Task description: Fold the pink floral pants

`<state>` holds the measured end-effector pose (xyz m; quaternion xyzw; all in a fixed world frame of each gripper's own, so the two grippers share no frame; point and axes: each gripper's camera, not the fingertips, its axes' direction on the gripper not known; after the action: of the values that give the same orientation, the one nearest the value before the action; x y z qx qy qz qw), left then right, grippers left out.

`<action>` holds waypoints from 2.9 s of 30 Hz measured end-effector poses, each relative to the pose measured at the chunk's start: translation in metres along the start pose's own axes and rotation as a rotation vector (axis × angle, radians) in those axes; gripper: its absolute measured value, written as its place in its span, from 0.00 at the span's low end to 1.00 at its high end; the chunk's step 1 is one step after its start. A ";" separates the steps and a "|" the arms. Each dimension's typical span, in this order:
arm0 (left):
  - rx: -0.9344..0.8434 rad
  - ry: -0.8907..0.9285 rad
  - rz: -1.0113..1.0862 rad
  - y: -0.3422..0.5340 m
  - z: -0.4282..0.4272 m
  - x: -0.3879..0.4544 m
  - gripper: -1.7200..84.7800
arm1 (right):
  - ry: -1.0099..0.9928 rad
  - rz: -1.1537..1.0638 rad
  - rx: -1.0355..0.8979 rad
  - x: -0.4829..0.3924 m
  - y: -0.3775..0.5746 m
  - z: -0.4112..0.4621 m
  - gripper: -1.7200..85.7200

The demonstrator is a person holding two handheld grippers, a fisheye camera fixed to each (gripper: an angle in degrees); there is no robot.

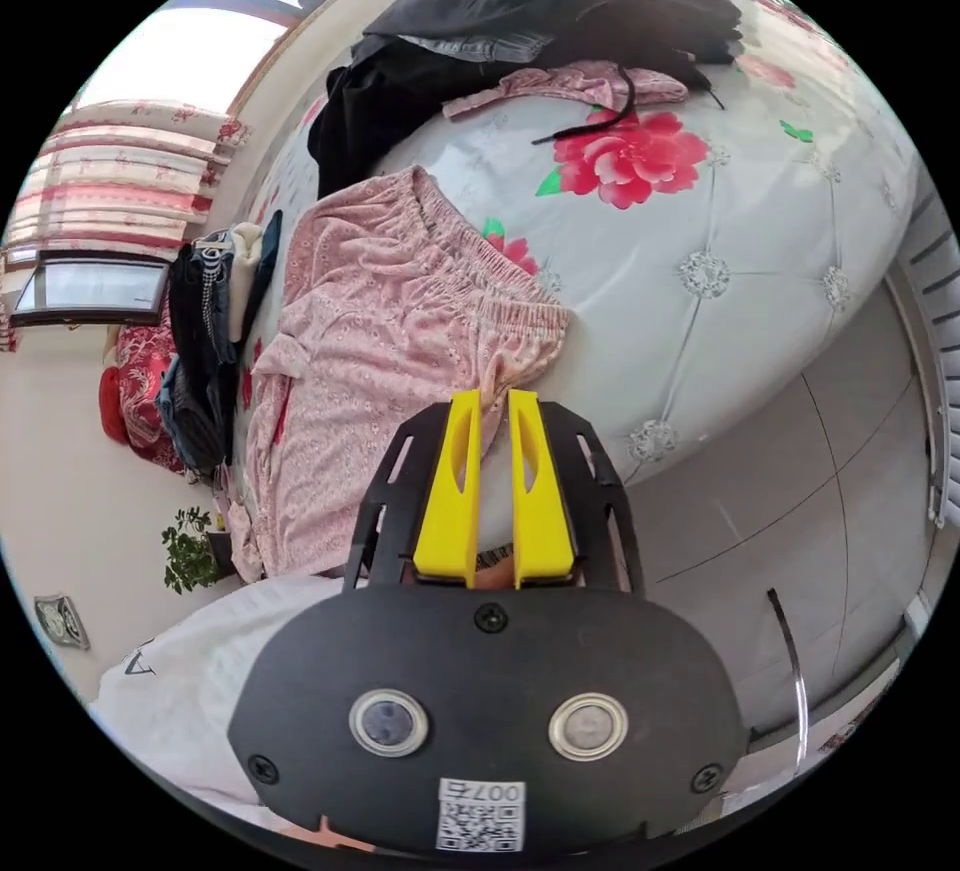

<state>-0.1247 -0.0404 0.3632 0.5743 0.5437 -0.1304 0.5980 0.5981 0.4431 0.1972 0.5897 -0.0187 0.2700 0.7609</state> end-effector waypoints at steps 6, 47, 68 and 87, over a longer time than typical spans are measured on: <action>0.190 -0.098 0.017 -0.002 -0.043 0.019 0.07 | 0.050 0.001 0.209 -0.007 0.015 -0.021 0.06; 0.355 -0.291 0.114 -0.160 0.073 0.034 0.08 | 0.383 -0.582 -0.228 -0.261 -0.027 0.470 0.10; 0.128 -0.416 0.412 -0.306 0.273 0.145 0.02 | 0.501 -0.610 -0.174 -0.163 -0.097 0.439 0.06; 0.230 -0.316 0.211 -0.177 0.210 0.088 0.07 | 0.467 -0.483 -0.087 -0.035 -0.020 0.312 0.09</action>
<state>-0.1252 -0.2273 0.1438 0.6650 0.3615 -0.2166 0.6166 0.6677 0.1430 0.2621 0.4663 0.2850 0.2089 0.8110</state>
